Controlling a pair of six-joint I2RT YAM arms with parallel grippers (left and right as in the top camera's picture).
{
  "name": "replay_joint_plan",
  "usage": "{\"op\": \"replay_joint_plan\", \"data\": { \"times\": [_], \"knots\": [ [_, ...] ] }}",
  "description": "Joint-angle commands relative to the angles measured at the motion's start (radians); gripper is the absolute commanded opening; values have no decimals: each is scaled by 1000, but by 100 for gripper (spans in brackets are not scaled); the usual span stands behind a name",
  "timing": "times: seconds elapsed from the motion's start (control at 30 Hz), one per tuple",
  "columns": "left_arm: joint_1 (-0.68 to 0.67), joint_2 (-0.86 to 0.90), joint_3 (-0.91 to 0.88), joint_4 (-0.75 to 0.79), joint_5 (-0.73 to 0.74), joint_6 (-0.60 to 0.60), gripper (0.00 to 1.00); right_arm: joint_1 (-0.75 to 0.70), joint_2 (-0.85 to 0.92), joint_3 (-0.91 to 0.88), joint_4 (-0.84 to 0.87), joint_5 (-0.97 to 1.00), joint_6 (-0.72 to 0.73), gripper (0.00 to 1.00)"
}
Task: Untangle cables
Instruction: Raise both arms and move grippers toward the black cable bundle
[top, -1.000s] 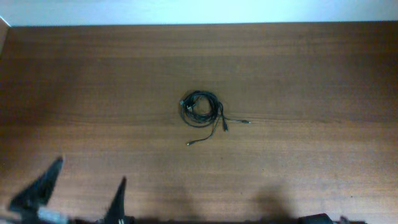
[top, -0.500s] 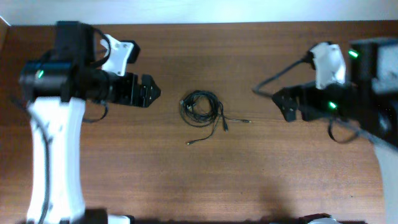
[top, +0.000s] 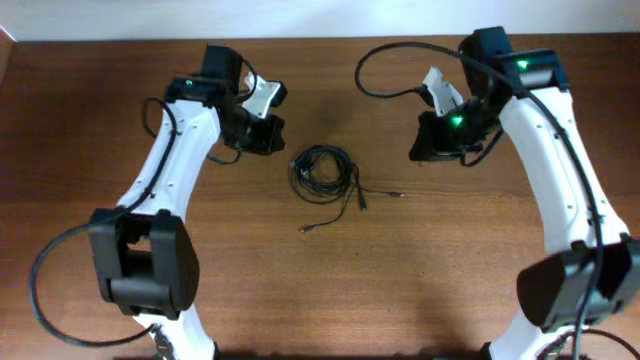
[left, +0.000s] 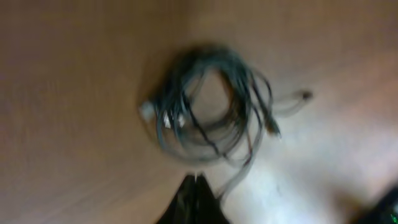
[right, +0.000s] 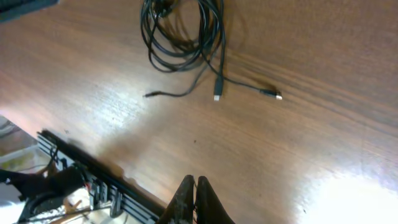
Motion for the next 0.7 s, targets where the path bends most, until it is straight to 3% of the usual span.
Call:
{"op": "replay_joint_plan", "data": {
  "times": [0.0,0.03,0.23,0.33,0.43,0.67],
  "knots": [
    [-23,42,-96,103,11,-20,1,28,64,-10,29,-24,46,4],
    [-31,52,-111,136,11,-69,6,39,79,-19,50,-22,61,5],
    [-111,127,-129,245,6,-73,29,106,159,-38,126,-16,94,16],
    [-149,138,-129,261,-87,-74,29,120,182,-38,134,-15,94,17],
    [-184,144,-129,288,-208,-74,24,122,198,-39,138,-12,94,18],
    [-195,163,-130,315,-316,-74,33,122,198,-39,153,-11,94,24]
  ]
}}
